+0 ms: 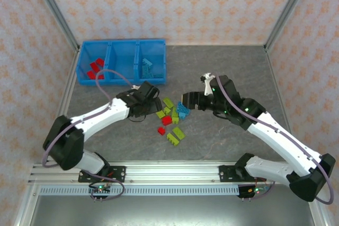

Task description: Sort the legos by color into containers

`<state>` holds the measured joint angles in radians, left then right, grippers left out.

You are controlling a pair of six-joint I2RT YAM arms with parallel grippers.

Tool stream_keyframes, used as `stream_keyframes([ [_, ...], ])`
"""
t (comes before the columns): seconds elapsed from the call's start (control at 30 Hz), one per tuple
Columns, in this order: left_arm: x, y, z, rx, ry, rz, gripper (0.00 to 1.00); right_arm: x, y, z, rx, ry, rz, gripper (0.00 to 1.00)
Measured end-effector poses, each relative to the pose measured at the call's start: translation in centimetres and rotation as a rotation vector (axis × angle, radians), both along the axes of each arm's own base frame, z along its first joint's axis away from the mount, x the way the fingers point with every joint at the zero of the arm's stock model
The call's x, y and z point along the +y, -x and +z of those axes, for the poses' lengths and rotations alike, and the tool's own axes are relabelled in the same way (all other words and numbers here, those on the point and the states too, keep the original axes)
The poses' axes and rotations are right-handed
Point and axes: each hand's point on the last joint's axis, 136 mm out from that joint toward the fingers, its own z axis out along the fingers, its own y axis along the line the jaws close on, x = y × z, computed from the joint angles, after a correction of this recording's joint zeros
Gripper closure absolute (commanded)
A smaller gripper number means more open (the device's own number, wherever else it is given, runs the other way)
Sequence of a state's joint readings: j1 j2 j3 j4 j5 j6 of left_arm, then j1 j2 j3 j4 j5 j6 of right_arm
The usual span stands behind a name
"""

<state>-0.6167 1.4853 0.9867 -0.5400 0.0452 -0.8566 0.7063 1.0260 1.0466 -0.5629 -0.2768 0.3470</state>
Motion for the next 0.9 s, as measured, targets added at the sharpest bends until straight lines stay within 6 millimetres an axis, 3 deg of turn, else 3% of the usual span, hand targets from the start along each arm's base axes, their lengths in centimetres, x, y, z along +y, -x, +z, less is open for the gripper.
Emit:
stream_keyframes([
  [0.2, -1.8, -0.2, -3.5, 0.071, 0.016, 0.027, 0.28, -1.6, -0.2, -1.9, 0.032, 0.036, -0.09, 0.18],
  [0.37, -2.2, -1.1, -5.2, 0.101, -0.008, 0.051, 0.31, -1.9, -0.4, -2.0, 0.035, 0.044, -0.115, 0.18],
  [0.57, -2.5, -2.6, -6.7, 0.111, -0.063, 0.058, 0.54, -1.8, -0.5, -2.5, 0.046, 0.055, -0.115, 0.18],
  [0.7, -1.7, -2.3, -7.2, 0.123, -0.083, 0.062, 0.66, -1.8, -0.5, -2.6, 0.049, 0.057, -0.115, 0.18],
  [0.8, -1.0, -1.9, -7.1, 0.118, -0.09, 0.057, 0.83, -1.8, -0.5, -2.6, 0.053, 0.056, -0.116, 0.18],
  [0.9, 0.2, -1.2, -6.7, 0.118, -0.098, 0.057, 0.89, -1.5, -0.4, -2.9, 0.066, 0.058, -0.105, 0.18],
])
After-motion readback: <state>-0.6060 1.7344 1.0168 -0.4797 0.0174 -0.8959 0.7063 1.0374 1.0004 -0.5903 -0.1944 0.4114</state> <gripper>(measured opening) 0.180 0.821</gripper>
